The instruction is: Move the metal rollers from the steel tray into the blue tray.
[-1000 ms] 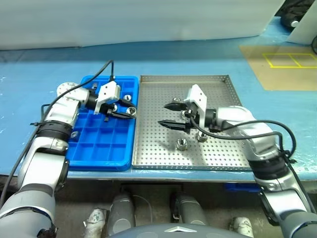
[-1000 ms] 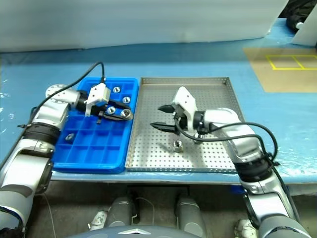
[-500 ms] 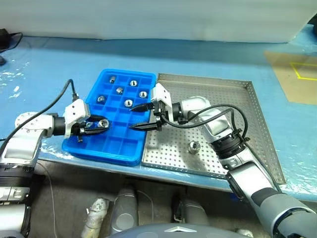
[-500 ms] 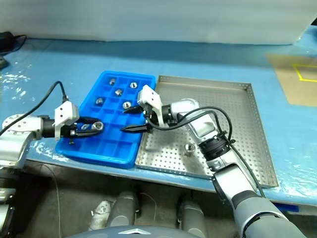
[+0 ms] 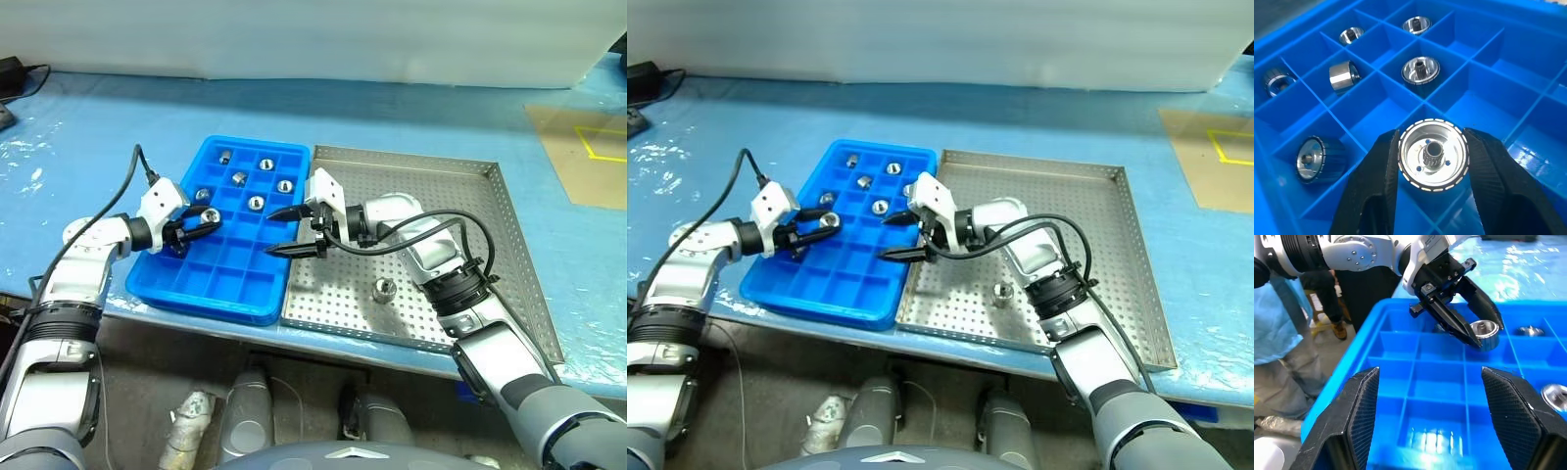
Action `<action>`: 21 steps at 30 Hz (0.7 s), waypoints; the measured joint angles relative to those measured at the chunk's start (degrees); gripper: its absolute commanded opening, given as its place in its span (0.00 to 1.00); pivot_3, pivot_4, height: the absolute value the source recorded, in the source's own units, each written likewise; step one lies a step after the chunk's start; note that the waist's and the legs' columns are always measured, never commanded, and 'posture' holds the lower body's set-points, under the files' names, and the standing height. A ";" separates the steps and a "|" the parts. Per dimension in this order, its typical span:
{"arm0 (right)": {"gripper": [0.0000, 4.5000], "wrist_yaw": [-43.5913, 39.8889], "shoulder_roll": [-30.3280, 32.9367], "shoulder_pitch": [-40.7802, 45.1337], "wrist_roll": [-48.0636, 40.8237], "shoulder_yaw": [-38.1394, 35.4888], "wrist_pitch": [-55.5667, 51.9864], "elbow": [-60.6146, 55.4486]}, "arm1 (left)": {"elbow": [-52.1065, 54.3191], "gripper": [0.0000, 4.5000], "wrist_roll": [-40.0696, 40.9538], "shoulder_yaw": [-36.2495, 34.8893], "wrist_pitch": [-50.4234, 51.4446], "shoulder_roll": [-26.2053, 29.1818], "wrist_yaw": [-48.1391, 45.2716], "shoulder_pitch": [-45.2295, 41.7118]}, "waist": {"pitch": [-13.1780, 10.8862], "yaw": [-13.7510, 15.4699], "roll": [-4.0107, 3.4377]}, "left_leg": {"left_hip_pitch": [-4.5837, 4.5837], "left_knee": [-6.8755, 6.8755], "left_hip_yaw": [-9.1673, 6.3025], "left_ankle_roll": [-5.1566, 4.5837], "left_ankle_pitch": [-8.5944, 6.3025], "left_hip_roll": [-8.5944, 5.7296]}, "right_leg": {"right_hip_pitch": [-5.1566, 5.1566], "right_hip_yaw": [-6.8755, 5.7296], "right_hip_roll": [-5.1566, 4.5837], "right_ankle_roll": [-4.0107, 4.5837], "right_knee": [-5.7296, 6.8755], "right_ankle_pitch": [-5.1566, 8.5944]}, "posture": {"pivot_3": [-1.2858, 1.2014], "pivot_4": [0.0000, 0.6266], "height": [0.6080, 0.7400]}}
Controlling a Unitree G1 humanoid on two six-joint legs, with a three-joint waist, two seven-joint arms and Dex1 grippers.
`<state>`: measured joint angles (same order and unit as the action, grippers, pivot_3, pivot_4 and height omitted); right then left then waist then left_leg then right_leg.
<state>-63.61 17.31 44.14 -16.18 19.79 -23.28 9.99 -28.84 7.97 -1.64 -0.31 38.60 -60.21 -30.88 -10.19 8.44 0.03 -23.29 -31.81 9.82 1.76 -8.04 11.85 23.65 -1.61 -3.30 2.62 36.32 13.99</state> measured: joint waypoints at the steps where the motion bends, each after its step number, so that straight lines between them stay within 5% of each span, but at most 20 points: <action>1: 0.76 0.19 0.21 -0.09 0.12 -0.15 -0.13 -0.32 | -1.11 0.37 -0.33 0.31 -0.81 -0.20 -0.03 -0.48 | 0.00 -0.01 0.00 | -0.06 -0.06 0.00 0.00 0.00 0.00 | 0.12 0.00 0.00 0.00 0.15 0.00 | 0.56 0.24 1.00; 14: 0.76 1.98 1.42 -1.93 0.16 -1.25 -2.83 -4.28 | -15.05 0.37 -3.51 2.20 -8.33 -3.97 1.44 -8.43 | 0.00 0.20 0.01 | -0.13 -0.41 0.00 0.21 0.13 0.02 | 0.22 0.09 -0.09 0.26 0.49 0.16 | 0.54 0.24 1.00; 18: 0.76 2.52 1.60 -2.26 0.20 -1.25 -2.86 -4.55 | -17.60 0.66 -4.22 2.24 -9.52 -4.02 1.48 -9.76 | 0.01 0.07 0.01 | 0.06 -0.42 -0.01 0.23 0.14 0.03 | 0.00 0.14 -0.11 0.23 0.50 0.13 | 0.53 0.24 1.00; 21: 0.76 2.79 1.84 -2.46 0.20 -1.40 -3.00 -4.57 | -17.82 0.66 -4.52 2.14 -9.81 -3.95 1.73 -9.96 | 0.01 0.07 0.01 | 0.07 -0.40 -0.01 0.20 0.12 0.03 | -0.04 0.14 -0.12 0.23 0.43 0.14 | 0.53 0.24 1.00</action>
<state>-60.81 19.15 41.67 -15.98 18.39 -26.28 5.42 -46.65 3.45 0.49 -10.12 34.65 -58.48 -40.83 -10.19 8.51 0.04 -23.22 -32.21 9.81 1.96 -7.92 11.88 23.61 -1.47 -3.43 2.85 36.75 14.12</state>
